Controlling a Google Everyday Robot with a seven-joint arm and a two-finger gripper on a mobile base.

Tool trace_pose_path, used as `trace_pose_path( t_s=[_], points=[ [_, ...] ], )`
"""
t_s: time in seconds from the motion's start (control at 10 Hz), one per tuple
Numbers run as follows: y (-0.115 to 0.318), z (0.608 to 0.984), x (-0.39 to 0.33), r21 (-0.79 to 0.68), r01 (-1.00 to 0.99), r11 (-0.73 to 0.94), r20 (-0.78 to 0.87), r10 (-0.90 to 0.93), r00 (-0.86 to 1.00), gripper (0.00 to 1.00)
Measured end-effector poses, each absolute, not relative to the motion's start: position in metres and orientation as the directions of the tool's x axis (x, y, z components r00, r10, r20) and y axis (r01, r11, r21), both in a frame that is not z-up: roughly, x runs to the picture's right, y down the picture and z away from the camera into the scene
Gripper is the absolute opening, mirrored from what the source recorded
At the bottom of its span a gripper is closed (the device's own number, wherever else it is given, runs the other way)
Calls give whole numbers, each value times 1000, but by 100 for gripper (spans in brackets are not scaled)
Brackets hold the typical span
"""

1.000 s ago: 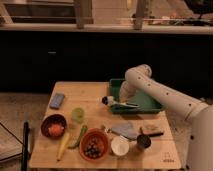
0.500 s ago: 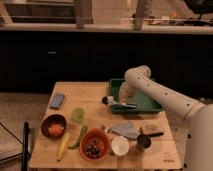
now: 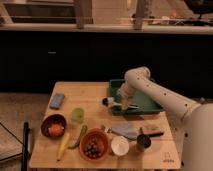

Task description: Place brush in table surface

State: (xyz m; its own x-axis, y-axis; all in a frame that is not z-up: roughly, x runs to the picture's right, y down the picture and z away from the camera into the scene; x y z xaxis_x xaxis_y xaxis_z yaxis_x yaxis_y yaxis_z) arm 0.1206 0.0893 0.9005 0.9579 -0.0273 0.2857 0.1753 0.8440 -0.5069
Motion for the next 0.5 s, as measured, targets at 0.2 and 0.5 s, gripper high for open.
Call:
trace_pose_path(
  t_s=[0.2,0.5],
  points=[
    [96,907,120,-522,173,835,286,-19,958,71],
    [106,917,121,-539,166,826,281,-10,960,41]
  ],
)
